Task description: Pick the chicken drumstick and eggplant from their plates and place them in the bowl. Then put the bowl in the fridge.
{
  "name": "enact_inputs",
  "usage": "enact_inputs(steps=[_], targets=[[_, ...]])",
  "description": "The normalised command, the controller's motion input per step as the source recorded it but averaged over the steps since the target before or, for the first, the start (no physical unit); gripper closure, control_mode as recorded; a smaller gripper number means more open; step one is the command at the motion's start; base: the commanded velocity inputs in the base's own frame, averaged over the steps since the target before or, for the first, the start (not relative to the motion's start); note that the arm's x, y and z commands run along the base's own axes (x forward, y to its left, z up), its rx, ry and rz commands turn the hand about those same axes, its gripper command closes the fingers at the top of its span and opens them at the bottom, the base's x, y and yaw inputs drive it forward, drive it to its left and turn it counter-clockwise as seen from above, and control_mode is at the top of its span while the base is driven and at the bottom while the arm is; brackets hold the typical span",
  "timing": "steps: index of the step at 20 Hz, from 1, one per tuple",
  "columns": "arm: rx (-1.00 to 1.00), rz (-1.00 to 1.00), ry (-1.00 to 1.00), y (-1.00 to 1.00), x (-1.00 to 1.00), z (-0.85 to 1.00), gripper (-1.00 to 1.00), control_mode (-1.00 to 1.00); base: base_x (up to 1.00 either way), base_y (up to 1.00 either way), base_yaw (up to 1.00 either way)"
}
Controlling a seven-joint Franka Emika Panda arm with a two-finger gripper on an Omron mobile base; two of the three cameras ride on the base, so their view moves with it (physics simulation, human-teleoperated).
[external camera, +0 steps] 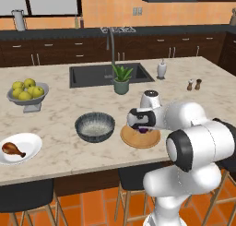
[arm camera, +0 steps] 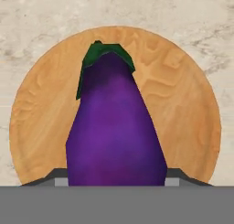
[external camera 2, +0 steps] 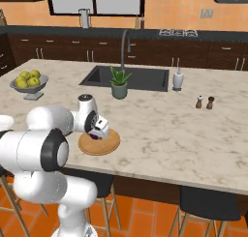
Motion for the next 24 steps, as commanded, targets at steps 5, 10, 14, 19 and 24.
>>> enact_inputs(steps=[5,10,14,19,24], targets=[[0.00,0.00,0.00,0.62,-0.11,0.98,1.00,-1.00,0.00,0.00,0.00],[0.00,0.00,0.00,0.63,-0.02,0.66,1.00,-1.00,0.00,0.00,0.00],[-0.01,0.00,0.04,0.74,0.29,0.12,1.00,-1.00,0.00,0.00,0.00],[0.00,0.04,0.08,0.70,0.50,0.00,1.00,-1.00,0.00,0.00,0.00],[0.00,0.07,0.11,0.65,0.26,-0.17,1.00,-1.00,0.00,0.00,0.00]])
